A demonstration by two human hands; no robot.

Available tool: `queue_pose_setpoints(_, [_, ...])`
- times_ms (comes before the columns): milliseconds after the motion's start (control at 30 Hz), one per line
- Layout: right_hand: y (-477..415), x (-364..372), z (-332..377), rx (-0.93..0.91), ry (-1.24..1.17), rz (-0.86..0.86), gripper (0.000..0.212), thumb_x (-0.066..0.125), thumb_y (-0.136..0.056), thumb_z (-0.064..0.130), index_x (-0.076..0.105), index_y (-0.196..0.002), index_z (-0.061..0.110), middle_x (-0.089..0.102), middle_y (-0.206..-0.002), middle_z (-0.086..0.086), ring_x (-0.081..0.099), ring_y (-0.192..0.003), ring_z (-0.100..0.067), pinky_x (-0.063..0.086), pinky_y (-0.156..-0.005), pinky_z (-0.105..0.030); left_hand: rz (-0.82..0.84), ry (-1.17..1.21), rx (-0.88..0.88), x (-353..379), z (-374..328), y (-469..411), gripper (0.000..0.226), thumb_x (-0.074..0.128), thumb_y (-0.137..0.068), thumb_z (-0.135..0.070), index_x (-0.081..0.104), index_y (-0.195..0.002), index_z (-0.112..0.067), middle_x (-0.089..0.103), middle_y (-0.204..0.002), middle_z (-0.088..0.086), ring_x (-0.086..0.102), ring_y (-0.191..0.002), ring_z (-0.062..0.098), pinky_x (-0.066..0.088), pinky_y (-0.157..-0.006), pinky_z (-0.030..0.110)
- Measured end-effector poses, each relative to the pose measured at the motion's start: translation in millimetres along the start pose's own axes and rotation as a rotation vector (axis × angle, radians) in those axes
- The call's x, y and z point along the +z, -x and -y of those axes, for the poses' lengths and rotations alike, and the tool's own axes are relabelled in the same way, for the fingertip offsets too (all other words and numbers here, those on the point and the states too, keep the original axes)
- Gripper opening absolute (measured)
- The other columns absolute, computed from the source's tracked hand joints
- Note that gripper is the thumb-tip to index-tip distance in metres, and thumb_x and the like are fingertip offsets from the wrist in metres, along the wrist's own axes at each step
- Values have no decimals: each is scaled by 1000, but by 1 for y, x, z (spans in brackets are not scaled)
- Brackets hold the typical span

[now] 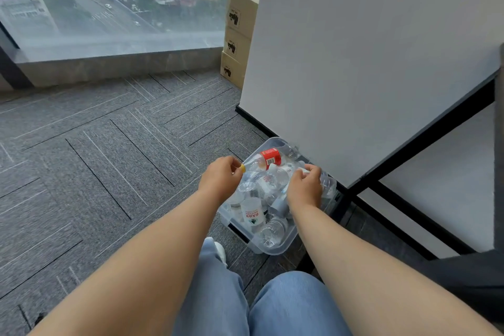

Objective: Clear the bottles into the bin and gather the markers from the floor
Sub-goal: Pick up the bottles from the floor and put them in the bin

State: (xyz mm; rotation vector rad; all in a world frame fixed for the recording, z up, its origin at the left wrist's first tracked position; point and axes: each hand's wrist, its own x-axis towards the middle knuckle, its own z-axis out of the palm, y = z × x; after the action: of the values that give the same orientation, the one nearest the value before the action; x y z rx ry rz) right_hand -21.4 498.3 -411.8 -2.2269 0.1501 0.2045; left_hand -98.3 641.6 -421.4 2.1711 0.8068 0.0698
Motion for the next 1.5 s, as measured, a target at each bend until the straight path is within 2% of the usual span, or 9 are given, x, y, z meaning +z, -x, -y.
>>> queue_pose_setpoints(133, [7,-2,5,-9,-14,43,23,38,-93,23,45,-114,18,64,-113,-12,57,-105,-35,47,-93,-51,-10,2,-2,-8,-2,9,19,50,-92,-26,62,-104,-16,65,-102,2,61,-89,21,51,-80,38])
queue_pose_setpoints(267, [19,-4,12,-29,18,72,6,39,-93,22,40,-98,24,64,-109,-13,59,-101,-35,47,-91,-51,-37,-12,-12,-23,-2,24,20,48,-92,-22,63,-104,-15,66,-100,4,62,-91,24,51,-79,38])
queue_pose_setpoints(467, [58,-8,11,-103,21,191,23,37,-94,16,46,-115,15,59,-95,-6,58,-90,-29,50,-80,-42,-101,-16,-45,-36,9,71,20,47,-92,-20,63,-100,-12,66,-98,5,60,-89,24,52,-79,39])
queue_pose_setpoints(767, [117,-25,-29,-163,9,318,22,41,-92,18,50,-112,13,60,-95,-3,55,-88,-24,46,-77,-36,-116,-33,-83,-18,26,135,21,47,-91,-20,65,-98,-13,66,-99,7,59,-89,26,50,-77,37])
queue_pose_setpoints(867, [131,-36,-49,-133,12,334,18,41,-93,16,50,-108,12,58,-98,-4,53,-88,-24,46,-76,-35,-97,-26,-67,-4,28,153,20,47,-92,-20,65,-98,-13,66,-100,6,57,-86,23,47,-75,34])
queue_pose_setpoints(1000, [152,-55,-82,-78,44,412,18,45,-94,14,53,-110,10,54,-105,-4,52,-91,-20,40,-65,-24,-58,-40,-79,12,35,184,20,47,-92,-20,65,-99,-14,66,-101,4,56,-85,20,46,-74,33])
queue_pose_setpoints(1233, [183,-107,-141,-31,104,546,8,48,-93,15,52,-98,17,62,-109,-6,53,-89,-18,41,-65,-24,-31,-37,-58,48,25,249,20,46,-92,-21,64,-95,-12,61,-88,1,54,-81,19,42,-70,30])
queue_pose_setpoints(1400, [201,-166,-208,15,164,475,11,51,-89,15,54,-81,21,67,-107,-11,59,-95,-23,48,-84,-34,78,-26,11,109,13,309,13,48,-90,-18,55,-78,-15,56,-73,-1,55,-75,22,41,-67,28])
queue_pose_setpoints(1500, [208,-203,-251,74,138,440,21,50,-88,12,50,-72,25,68,-100,-13,56,-86,-23,46,-73,-31,143,-50,27,141,2,340,13,48,-90,-20,54,-78,-18,59,-76,1,60,-80,26,46,-71,32])
